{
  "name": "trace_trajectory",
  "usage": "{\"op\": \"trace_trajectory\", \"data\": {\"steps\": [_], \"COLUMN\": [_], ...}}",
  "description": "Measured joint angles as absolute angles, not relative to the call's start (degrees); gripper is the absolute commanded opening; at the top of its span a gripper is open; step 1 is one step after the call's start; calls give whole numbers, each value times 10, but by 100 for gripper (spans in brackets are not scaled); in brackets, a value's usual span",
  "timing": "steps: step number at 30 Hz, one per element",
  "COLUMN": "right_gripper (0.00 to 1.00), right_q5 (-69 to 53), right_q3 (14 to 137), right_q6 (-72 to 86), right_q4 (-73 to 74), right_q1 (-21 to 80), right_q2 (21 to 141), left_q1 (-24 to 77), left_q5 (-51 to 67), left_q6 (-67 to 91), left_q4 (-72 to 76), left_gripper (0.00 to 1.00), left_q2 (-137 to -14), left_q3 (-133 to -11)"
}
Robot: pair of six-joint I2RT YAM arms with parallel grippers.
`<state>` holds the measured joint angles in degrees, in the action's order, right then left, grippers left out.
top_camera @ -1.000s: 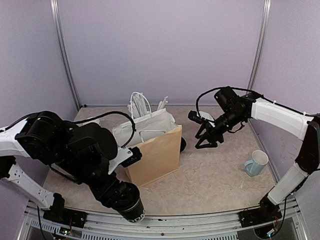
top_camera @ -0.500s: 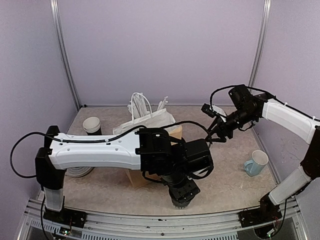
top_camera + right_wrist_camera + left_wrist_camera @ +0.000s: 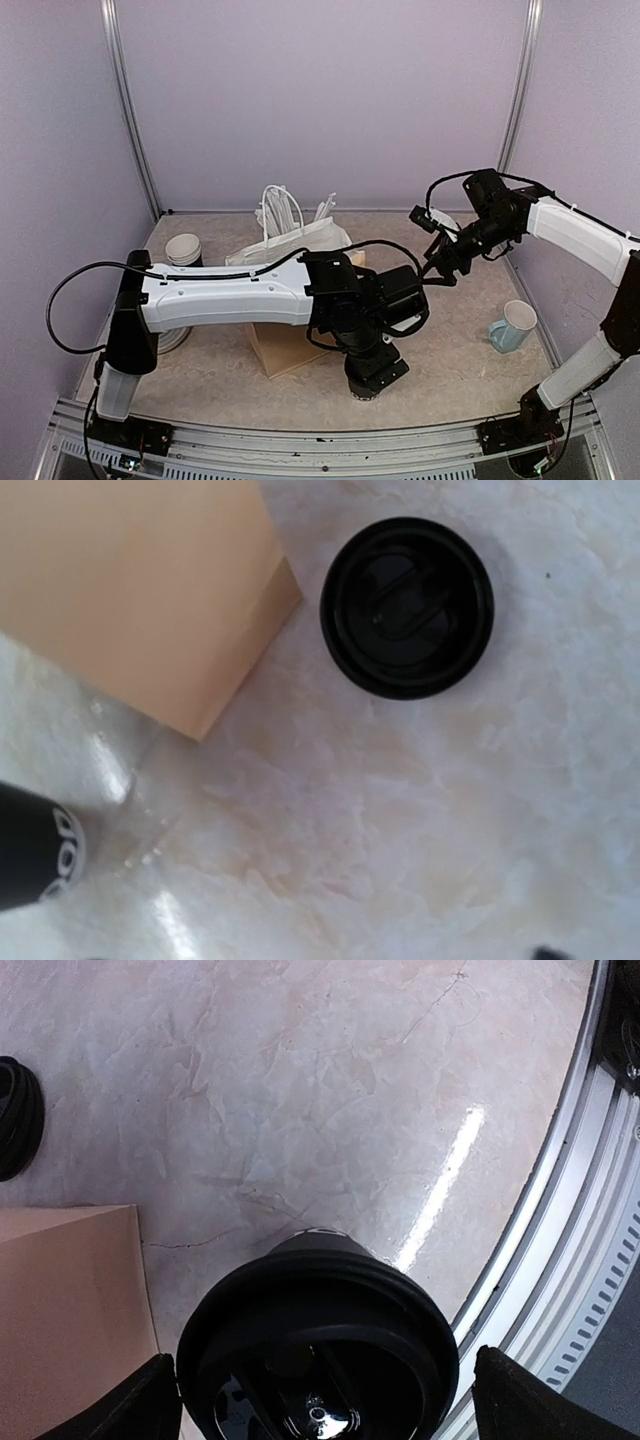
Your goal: Pack the takeout coffee
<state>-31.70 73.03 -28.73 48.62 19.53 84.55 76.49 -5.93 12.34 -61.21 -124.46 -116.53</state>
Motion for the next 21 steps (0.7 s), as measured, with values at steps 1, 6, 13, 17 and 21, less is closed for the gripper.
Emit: {"op": "trace_trajectory", "data": {"steps": [1, 6, 13, 17, 21], "right_gripper": [100, 98, 77, 75, 81], "right_q5": [-316, -329, -382, -410, -406], "right_q3": [733, 739, 755, 764, 764], "right_q6": [-289, -294, -351, -390, -417], "right_q4": [489, 490, 522, 560, 581], "right_q1": [195, 195, 195, 201, 243], "right_q2": [846, 843, 815, 816, 814], "left_q1": [765, 767, 786, 794, 772], "left_q5": [-58, -60, -101, -144, -190], "left_q6": [120, 102, 35, -14, -34], "left_q4": [-611, -620, -587, -523, -449], "left_gripper": [99, 99, 99, 99, 99], "left_q2": [-1246, -1257, -1225, -1162, -1061], "left_q3": [-1167, -1218, -1289, -1272, -1238]}}
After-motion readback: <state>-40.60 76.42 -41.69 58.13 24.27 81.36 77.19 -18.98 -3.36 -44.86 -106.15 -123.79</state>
